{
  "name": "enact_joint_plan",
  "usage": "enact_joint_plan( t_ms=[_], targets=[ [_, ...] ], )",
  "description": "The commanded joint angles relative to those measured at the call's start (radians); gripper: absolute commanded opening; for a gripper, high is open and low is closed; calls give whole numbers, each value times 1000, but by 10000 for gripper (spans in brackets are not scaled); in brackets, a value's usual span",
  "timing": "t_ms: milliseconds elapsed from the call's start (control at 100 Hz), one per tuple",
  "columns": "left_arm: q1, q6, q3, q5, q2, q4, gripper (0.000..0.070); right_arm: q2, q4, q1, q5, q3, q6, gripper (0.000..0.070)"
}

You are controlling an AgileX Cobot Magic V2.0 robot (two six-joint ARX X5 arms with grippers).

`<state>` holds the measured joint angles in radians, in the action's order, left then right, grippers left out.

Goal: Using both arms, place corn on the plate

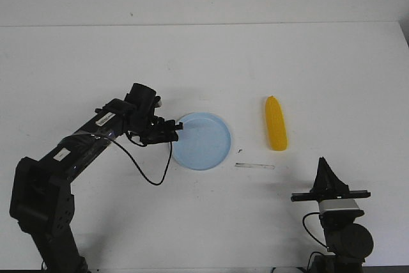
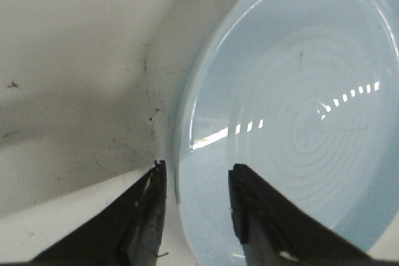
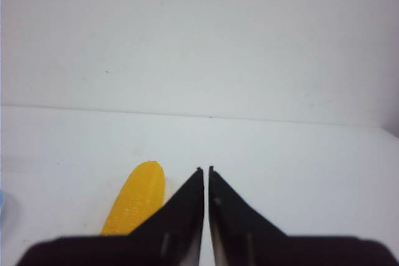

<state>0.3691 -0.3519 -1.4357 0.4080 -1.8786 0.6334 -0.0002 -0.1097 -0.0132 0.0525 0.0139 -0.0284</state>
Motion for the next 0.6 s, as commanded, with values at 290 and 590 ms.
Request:
enact_joint_plan(
  t_ms=[290,590],
  targets=[
    [-26,72,-16,2,97,-1,203,1,-10,2,0,-1,9,15],
    [-83,142,57,-35,274,-153,1,1,-10,2,0,-1,9,15]
  ],
)
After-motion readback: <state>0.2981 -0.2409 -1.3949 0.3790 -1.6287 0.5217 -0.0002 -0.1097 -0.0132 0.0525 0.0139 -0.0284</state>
